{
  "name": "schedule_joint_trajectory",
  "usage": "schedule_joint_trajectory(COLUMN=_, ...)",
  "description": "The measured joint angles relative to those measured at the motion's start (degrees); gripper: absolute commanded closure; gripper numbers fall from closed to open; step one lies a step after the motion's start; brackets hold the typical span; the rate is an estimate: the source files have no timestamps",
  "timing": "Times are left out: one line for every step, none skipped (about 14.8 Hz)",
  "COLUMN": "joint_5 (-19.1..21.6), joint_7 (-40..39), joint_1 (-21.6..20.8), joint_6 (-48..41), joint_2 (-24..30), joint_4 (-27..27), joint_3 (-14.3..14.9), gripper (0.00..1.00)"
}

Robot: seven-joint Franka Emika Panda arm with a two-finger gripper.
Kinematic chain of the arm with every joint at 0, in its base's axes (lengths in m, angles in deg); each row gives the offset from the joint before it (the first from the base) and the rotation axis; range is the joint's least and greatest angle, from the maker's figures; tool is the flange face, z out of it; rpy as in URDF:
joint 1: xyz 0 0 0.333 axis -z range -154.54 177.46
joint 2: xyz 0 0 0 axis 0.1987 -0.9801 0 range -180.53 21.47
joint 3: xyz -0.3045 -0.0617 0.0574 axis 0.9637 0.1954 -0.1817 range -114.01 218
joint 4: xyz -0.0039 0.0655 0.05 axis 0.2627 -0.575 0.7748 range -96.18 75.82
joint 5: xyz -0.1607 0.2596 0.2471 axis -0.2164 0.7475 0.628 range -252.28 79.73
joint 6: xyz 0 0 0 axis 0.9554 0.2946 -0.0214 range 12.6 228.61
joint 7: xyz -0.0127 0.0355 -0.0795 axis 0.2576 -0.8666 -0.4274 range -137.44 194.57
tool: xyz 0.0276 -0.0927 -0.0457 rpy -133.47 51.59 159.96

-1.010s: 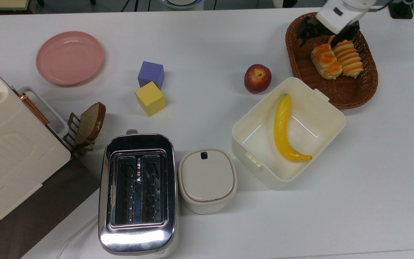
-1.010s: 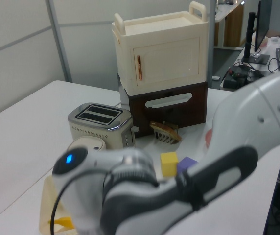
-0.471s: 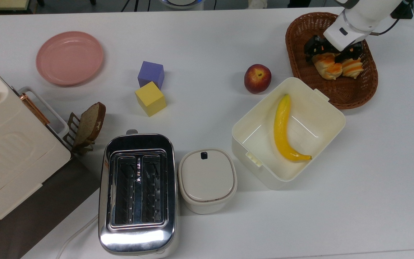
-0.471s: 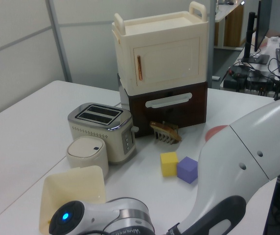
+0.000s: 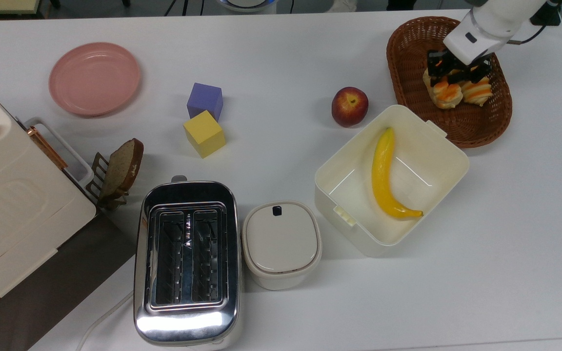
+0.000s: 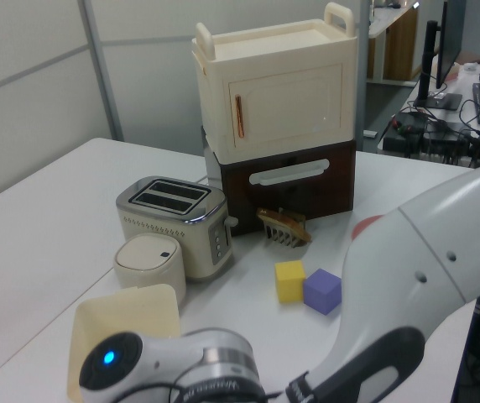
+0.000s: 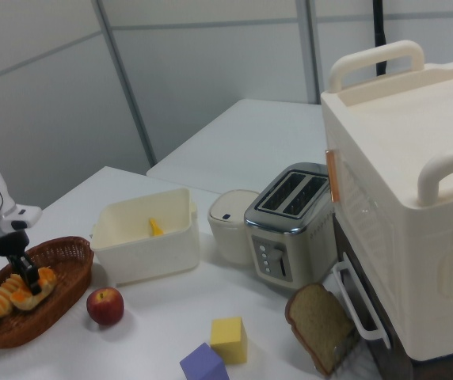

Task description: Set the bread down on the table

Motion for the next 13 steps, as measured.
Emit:
schedule_joint_trajectory(joint_5=0.0, joint_7=-0.4, joint_1=0.3, joint_6=-1.6, joint_2=1.1, joint_4=0.3, joint_3=0.1, gripper=1.0)
schedule_joint_trajectory(joint_5=0.0, joint_7=-1.3, joint_1=0.9, joint_6=-3.9, joint_2=2.8, joint_4=0.7, joint_3=0.2, gripper=1.0)
schedule_joint_trajectory(joint_5=0.0, joint_7=-2.3, joint_1=1.9, joint_6=-6.5, joint_2=5.0, joint_4=1.0, joint_3=0.3, gripper=1.0)
schedule_joint_trajectory(joint_5=0.0, joint_7=-3.7, joint_1=3.2, joint_6=-9.0, joint_2=7.5, joint_4=1.2, joint_3=0.4, gripper=1.0)
schedule_joint_trajectory(joint_5=0.0, joint_7=-5.7, joint_1=5.0, joint_6=-11.6, joint_2=10.1, joint_4=1.3, joint_3=0.4, gripper=1.0)
schedule_joint_trajectory(joint_5=0.0, joint_7=-8.6, joint_1=7.3, joint_6=-14.3, joint_2=12.5, joint_4=1.3, joint_3=0.4, gripper=1.0)
schedule_joint_trajectory(joint_5=0.0, joint_7=-11.9, joint_1=9.9, joint_6=-16.6, joint_2=14.4, joint_4=1.2, joint_3=0.4, gripper=1.0)
schedule_joint_trajectory(joint_5=0.0, joint_7=-15.5, joint_1=12.7, joint_6=-18.4, joint_2=15.9, joint_4=1.2, joint_3=0.4, gripper=0.9)
schedule_joint_trajectory(joint_5=0.0, joint_7=-18.8, joint_1=15.3, joint_6=-19.8, joint_2=17.1, joint_4=1.1, joint_3=0.4, gripper=0.21)
schedule_joint_trajectory(joint_5=0.0, joint_7=-21.9, joint_1=17.6, joint_6=-20.9, joint_2=18.0, joint_4=1.1, joint_3=0.5, gripper=0.0)
schedule_joint_trajectory(joint_5=0.0, joint_7=-24.2, joint_1=19.1, joint_6=-21.9, joint_2=18.8, joint_4=1.0, joint_3=0.5, gripper=0.0)
schedule_joint_trajectory(joint_5=0.0, joint_7=-25.5, joint_1=19.8, joint_6=-22.1, joint_2=19.3, joint_4=0.8, joint_3=0.5, gripper=0.0)
schedule_joint_trajectory(joint_5=0.0, joint_7=-26.0, joint_1=19.8, joint_6=-22.1, joint_2=19.5, joint_4=0.6, joint_3=0.4, gripper=0.0)
